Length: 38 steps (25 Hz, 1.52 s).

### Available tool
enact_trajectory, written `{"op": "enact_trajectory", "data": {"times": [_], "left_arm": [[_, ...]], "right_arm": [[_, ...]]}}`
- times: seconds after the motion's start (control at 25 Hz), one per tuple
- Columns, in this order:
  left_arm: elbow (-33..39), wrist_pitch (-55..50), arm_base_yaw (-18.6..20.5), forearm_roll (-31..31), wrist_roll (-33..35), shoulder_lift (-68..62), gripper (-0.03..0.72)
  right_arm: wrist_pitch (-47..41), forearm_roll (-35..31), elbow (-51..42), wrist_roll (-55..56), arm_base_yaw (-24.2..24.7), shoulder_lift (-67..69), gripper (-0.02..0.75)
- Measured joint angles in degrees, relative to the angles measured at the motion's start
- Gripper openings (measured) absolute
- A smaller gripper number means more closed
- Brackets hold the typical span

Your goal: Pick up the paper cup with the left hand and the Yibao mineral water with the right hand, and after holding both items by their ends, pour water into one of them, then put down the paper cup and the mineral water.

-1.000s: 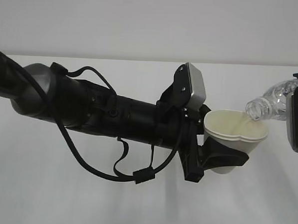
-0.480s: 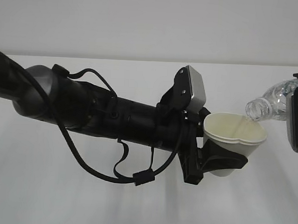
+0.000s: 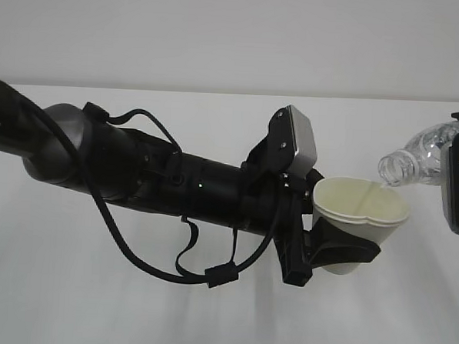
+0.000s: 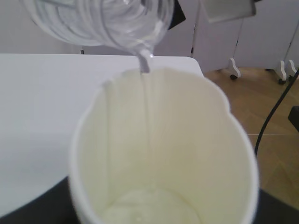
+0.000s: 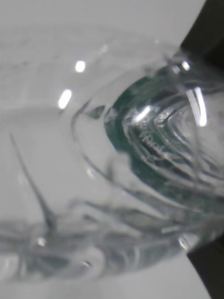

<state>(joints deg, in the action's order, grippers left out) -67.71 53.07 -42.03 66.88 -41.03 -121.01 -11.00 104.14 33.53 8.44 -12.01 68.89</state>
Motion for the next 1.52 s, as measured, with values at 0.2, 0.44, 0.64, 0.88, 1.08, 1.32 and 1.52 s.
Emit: {"op": "enact_trajectory", "data": {"times": [0.2, 0.44, 0.64, 0.88, 1.08, 1.32, 1.52], "left_arm": [[0.0, 0.0, 0.0, 0.0, 0.0, 0.0, 0.421], [0.0, 0.0, 0.0, 0.0, 0.0, 0.0, 0.421], [0.0, 0.0, 0.0, 0.0, 0.0, 0.0, 0.421], [0.0, 0.0, 0.0, 0.0, 0.0, 0.0, 0.421], [0.0, 0.0, 0.0, 0.0, 0.0, 0.0, 0.421], [0.0, 0.0, 0.0, 0.0, 0.0, 0.0, 0.421], [0.0, 0.0, 0.0, 0.0, 0.0, 0.0, 0.421]], "right_arm": [[0.0, 0.0, 0.0, -0.4, 0.0, 0.0, 0.462], [0.0, 0.0, 0.0, -1.1, 0.0, 0.0, 0.462], [0.0, 0.0, 0.0, -1.2, 0.0, 0.0, 0.462], [0.0, 0.0, 0.0, -1.2, 0.0, 0.0, 0.462], [0.0, 0.0, 0.0, -1.2, 0.0, 0.0, 0.462], [0.0, 0.0, 0.0, -1.2, 0.0, 0.0, 0.462], [0.0, 0.0, 0.0, -1.3, 0.0, 0.0, 0.462]]}}
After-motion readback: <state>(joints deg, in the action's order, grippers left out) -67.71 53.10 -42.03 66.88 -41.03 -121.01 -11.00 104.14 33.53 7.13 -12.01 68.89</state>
